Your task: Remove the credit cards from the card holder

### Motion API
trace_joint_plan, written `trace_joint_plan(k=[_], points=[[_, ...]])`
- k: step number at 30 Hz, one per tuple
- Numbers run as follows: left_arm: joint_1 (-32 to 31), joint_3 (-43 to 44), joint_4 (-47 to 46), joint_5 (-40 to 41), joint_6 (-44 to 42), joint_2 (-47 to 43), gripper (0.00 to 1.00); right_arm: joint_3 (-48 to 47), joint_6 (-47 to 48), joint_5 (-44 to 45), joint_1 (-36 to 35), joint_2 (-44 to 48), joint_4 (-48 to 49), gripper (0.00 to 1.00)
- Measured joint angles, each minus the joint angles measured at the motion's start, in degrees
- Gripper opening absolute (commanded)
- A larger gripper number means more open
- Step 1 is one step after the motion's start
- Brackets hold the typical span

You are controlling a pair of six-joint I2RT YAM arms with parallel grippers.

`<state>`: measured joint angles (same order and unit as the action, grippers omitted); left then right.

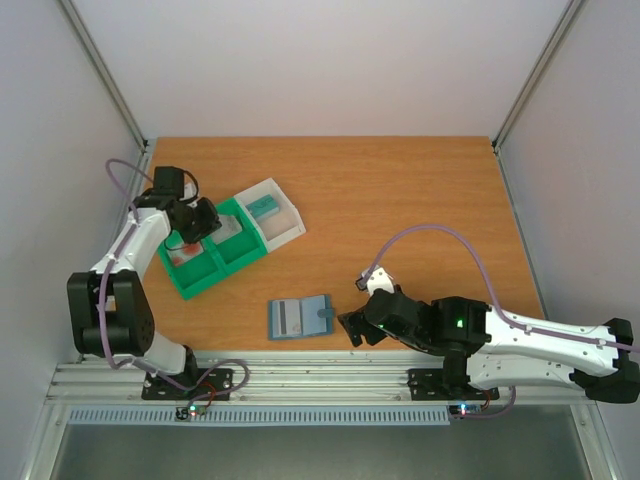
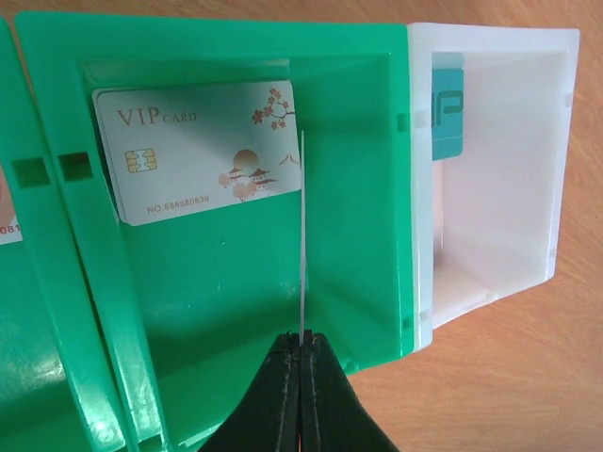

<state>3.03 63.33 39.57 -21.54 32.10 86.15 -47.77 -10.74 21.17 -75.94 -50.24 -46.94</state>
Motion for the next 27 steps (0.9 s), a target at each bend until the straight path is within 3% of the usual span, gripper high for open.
trace_joint_plan(k=[27], points=[[0.00,2.80,-2.40,2.38,-0.22,7.65,0.01,-1.64,-0.15,1.53,0.00,-1.51,-0.26,0.98]])
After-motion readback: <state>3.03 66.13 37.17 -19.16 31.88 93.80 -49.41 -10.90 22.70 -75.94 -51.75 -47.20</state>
